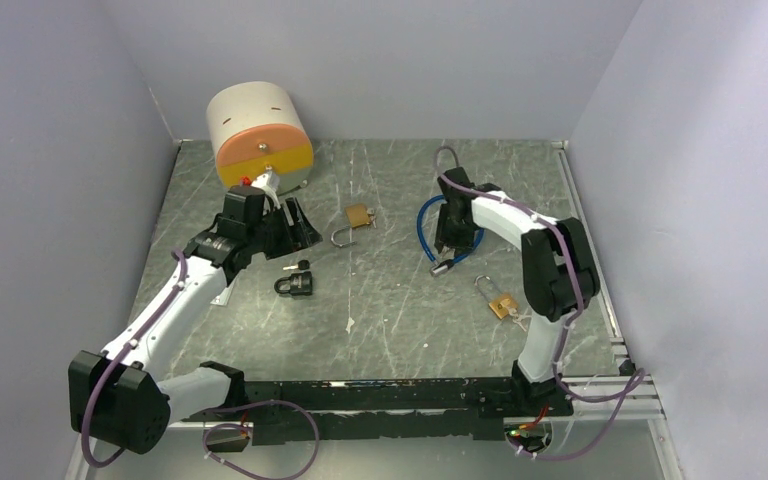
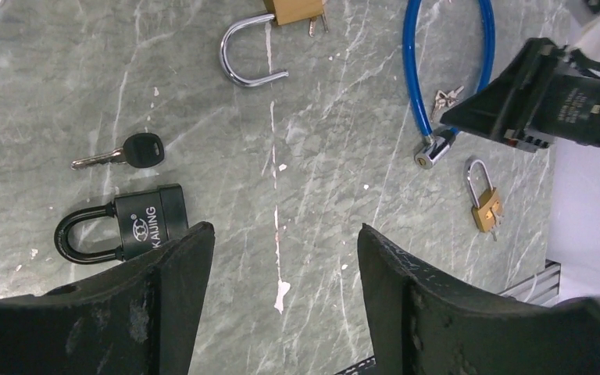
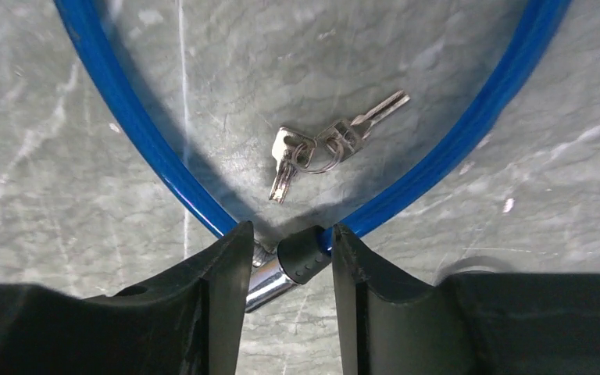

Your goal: Unlock with the key

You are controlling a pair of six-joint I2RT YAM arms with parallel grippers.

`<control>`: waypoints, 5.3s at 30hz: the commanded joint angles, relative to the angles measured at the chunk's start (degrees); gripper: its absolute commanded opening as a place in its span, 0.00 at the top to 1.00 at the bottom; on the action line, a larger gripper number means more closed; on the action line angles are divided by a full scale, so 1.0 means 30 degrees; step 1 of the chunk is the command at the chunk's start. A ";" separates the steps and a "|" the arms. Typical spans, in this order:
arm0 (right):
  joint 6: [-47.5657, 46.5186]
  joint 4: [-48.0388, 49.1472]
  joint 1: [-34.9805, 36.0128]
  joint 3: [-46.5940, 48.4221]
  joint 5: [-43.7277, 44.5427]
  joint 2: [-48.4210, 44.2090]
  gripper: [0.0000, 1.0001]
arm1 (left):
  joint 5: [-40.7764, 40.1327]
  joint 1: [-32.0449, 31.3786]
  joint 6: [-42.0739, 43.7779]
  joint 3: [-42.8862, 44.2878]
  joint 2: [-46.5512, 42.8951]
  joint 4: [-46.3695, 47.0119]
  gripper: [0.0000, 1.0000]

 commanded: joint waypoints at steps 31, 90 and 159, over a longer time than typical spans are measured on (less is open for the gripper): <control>0.1566 -0.0146 0.0208 0.3431 0.2756 0.3814 0.67 | 0.0536 0.0075 0.0161 -0.0382 -0.0085 0.0427 0.27; 0.6244 -0.1667 -0.1258 0.5066 0.1450 0.4503 1.00 | 0.0089 0.0075 0.0179 -0.1143 -0.0059 0.0373 0.28; 0.1442 1.8513 0.7416 -0.6633 -0.9569 -0.9700 1.00 | 0.9535 -0.0013 -2.1904 -0.0372 0.1110 0.1832 0.61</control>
